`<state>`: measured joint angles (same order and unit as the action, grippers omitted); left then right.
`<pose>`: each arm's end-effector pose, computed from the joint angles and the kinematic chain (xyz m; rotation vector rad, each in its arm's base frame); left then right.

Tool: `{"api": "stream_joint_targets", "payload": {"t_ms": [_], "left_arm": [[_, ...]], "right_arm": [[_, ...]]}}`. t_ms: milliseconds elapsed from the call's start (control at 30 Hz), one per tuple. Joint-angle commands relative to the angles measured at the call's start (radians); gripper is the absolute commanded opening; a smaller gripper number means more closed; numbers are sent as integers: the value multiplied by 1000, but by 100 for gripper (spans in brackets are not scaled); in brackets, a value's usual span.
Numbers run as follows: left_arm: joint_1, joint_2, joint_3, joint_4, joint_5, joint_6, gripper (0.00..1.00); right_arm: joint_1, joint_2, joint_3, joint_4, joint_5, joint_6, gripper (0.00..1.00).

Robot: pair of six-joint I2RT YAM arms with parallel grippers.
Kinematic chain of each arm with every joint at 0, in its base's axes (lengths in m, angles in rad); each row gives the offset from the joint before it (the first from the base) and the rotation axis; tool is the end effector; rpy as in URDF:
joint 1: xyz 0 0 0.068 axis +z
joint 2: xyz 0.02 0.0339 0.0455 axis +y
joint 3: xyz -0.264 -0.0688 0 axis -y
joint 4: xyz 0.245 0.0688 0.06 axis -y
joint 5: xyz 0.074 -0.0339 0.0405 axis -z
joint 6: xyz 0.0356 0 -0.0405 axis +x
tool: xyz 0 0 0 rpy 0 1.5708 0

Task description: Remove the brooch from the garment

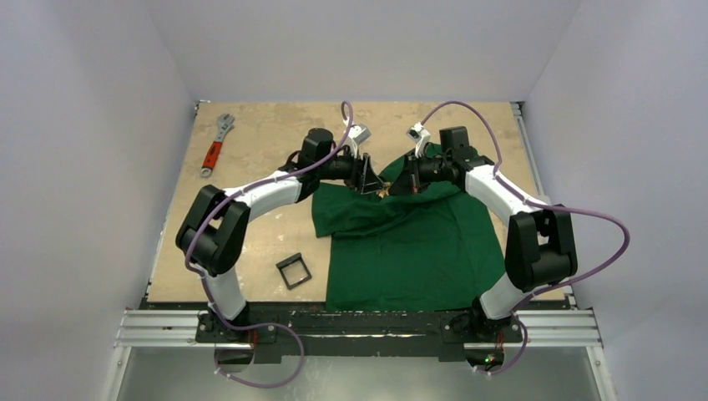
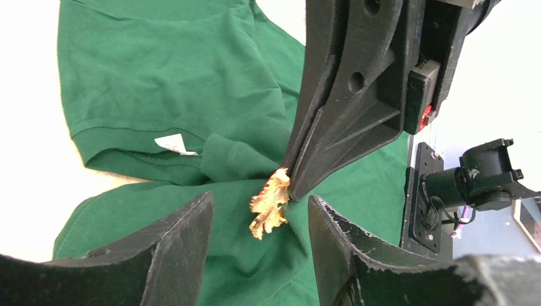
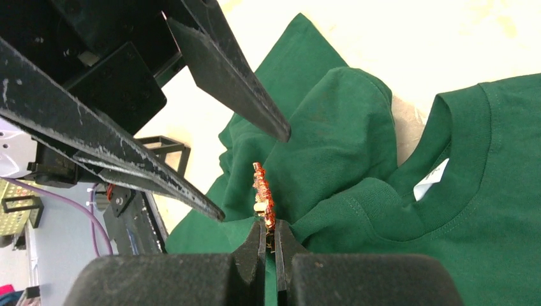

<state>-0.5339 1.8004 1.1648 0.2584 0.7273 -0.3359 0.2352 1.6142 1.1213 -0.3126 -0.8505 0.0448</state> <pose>0.3378 -0.2272 0.2364 0.7123 1.9392 -1.2629 0.3275 0.1060 0.2439 -0.6255 2.2125 1.1414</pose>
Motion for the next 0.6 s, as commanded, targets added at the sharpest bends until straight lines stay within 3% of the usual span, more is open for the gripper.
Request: {"api": "stream_joint_targets", "payload": {"t_ms": [0, 400, 567], "left_arm": [[-15, -9, 49, 1, 27, 29, 54], [-18, 32, 91, -47, 26, 41, 40], [-15, 30, 71, 6, 75, 5, 42]], "right_arm": [[-1, -51, -6, 36, -29, -4, 0], [-1, -63, -18, 58, -101, 8, 0], [-6, -58, -17, 61, -114, 12, 0]]}}
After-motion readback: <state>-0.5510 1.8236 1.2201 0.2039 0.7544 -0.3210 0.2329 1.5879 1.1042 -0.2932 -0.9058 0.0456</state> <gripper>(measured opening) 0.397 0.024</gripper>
